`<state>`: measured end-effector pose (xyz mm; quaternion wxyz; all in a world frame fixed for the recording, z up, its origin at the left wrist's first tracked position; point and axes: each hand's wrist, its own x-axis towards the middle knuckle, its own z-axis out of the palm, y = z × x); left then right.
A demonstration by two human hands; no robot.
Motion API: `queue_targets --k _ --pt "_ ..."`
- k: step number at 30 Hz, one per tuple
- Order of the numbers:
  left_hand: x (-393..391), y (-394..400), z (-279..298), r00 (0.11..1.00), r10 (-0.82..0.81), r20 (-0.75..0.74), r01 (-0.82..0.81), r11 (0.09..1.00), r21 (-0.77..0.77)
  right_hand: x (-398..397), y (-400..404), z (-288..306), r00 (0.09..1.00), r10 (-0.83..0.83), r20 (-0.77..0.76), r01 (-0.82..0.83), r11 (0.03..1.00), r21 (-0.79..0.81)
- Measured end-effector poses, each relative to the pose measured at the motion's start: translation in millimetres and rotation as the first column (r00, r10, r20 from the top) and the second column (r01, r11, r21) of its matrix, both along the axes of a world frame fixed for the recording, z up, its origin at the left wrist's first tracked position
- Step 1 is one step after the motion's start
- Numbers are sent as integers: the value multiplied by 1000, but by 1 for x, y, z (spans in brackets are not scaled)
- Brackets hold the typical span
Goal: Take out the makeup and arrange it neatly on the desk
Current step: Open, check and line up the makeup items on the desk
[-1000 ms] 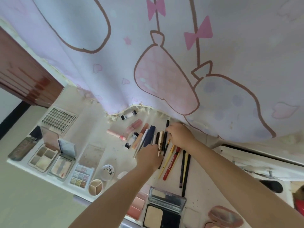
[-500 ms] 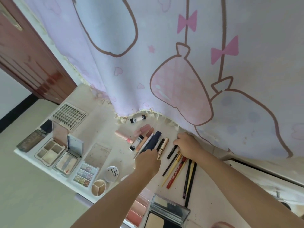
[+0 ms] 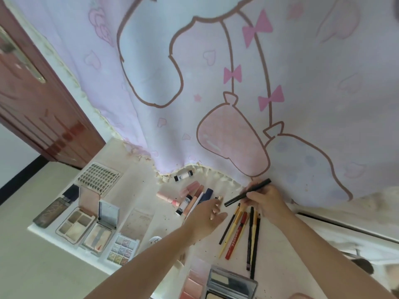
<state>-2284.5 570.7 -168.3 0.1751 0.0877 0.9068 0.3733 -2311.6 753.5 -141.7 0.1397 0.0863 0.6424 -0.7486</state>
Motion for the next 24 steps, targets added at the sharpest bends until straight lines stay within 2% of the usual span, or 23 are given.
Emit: queue_targets --k 3,5,8,12,14,16,20,24 --pt "-5 10 12 1000 3 17 -5 991 134 11 -1 7 998 59 -25 -57 997 49" --pt "-11 5 19 998 -47 -35 51 990 130 17 -1 12 999 23 -28 -21 997 69" --pt "-22 -12 34 971 -212 -114 214 977 5 27 3 25 997 -74 -31 77 993 93" --pt "-34 -29 58 908 -383 -171 351 916 -193 37 -5 48 999 21 -36 -6 934 356" --pt "-35 -34 69 854 -463 -237 405 878 -256 38 -12 62 987 159 -30 -110 795 596" --pt "-37 -38 77 765 -565 -309 464 817 -343 40 -18 76 955 294 -29 -171 629 758" --pt "-41 -41 90 598 -730 -332 530 670 -519 44 -33 99 896 443 -16 -202 439 875" --pt "-46 -50 98 525 -775 -352 530 621 -577 48 -50 113 855 519 1 -177 290 941"
